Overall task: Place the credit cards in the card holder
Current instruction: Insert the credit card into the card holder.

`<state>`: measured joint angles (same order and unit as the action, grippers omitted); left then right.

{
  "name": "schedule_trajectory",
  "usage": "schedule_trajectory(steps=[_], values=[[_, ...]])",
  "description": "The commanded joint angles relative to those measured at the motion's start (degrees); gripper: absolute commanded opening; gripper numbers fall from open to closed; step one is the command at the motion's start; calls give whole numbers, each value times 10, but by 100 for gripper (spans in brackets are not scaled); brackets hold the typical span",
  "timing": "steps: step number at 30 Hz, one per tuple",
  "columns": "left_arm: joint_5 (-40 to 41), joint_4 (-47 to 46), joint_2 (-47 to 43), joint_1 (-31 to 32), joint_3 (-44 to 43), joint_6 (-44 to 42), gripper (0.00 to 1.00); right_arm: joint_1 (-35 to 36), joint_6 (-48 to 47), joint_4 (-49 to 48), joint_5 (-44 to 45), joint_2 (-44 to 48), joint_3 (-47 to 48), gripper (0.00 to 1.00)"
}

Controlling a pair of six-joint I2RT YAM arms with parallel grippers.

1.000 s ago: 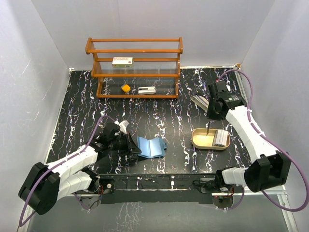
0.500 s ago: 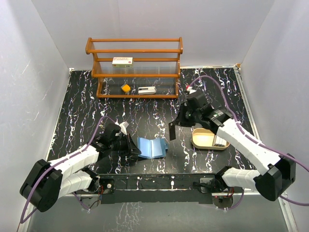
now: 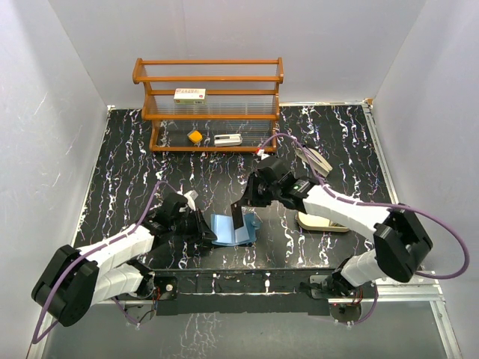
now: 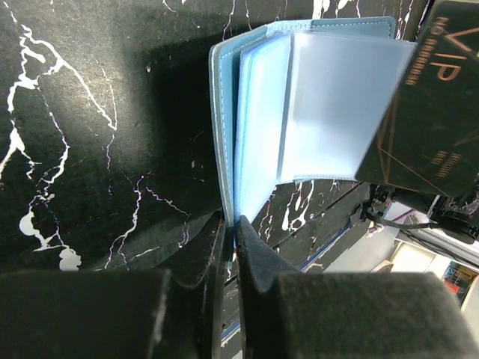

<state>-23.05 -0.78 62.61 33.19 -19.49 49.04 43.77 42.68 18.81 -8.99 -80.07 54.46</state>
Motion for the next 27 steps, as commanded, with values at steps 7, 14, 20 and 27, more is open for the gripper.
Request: schedule_trajectory(steps=[7,14,20,27], values=[[27,34,-2,2,2,-18,9,3,4,-81,-10,-51,-29,0],[44,51,2,2,4,-21,10,3,2,-108,-22,-75,-63,0],[48,54,8,2,9,-23,7,3,-2,-122,-21,-78,-81,0],[48,51,14,2,10,-22,6,3,7,-161,-51,-85,-91,0]])
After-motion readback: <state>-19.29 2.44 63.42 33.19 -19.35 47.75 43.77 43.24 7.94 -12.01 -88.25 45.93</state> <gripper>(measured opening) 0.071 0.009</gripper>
